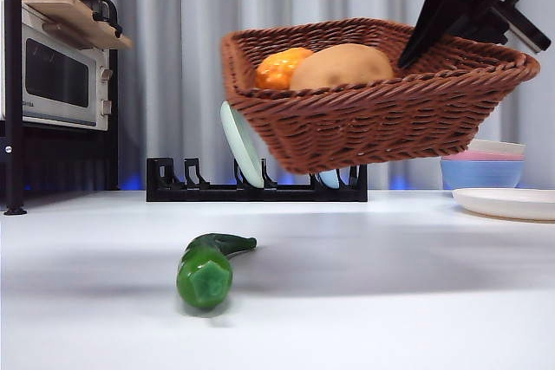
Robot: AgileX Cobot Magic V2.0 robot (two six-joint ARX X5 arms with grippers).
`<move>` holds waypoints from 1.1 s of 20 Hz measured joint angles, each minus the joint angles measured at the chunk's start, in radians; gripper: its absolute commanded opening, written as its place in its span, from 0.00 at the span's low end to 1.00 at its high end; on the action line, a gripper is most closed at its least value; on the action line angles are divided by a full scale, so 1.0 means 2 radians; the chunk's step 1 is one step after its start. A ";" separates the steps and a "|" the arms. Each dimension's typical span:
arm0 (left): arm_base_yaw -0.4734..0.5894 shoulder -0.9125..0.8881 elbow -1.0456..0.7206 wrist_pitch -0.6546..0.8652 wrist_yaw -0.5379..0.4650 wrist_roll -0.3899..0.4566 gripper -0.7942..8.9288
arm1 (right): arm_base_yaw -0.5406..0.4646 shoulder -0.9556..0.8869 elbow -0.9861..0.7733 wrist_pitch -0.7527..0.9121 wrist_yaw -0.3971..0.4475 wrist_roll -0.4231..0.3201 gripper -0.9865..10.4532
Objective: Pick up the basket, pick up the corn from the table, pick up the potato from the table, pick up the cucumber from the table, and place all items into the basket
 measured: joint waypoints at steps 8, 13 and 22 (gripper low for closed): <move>-0.013 0.051 -0.142 0.151 -0.039 -0.036 0.60 | -0.068 0.000 0.000 0.010 0.000 0.011 0.07; -0.007 0.093 -0.185 0.215 -0.039 -0.057 0.60 | -0.091 0.000 0.000 0.010 0.000 0.011 0.07; 0.013 0.184 -0.186 0.270 -0.025 -0.062 0.60 | -0.095 0.000 0.000 0.007 -0.001 0.011 0.07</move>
